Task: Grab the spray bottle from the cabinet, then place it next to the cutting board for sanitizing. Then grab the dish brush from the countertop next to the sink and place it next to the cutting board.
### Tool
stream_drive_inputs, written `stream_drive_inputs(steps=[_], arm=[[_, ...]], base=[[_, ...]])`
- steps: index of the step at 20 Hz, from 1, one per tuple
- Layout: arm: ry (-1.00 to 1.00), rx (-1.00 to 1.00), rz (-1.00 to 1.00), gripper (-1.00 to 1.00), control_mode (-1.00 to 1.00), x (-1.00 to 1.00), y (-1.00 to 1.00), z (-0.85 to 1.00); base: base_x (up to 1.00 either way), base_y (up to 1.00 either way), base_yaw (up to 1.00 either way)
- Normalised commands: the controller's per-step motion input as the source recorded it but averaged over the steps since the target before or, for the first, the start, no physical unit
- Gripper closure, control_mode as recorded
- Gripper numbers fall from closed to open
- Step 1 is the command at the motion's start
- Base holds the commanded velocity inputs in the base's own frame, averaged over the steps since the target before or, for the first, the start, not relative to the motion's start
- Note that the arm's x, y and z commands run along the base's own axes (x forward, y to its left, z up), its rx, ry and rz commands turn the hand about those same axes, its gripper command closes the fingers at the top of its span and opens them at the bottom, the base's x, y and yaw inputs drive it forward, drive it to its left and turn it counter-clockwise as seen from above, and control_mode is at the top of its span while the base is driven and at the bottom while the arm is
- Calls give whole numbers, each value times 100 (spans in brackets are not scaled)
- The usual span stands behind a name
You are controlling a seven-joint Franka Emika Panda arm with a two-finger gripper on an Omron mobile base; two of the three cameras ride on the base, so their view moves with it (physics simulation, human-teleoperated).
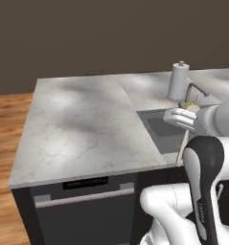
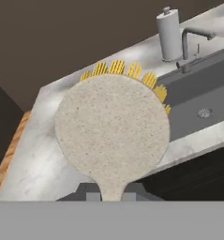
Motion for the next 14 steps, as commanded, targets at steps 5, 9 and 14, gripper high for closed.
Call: stream_drive_inputs(steps=[5, 9, 14], arm=[[0, 0, 0, 100, 100, 0, 0, 0], [0, 0, 0, 100, 100, 0, 0, 0], [0, 0, 0, 100, 100, 0, 0, 0]], base=[[-7, -22, -82], [0, 0, -100], [0, 0, -100]])
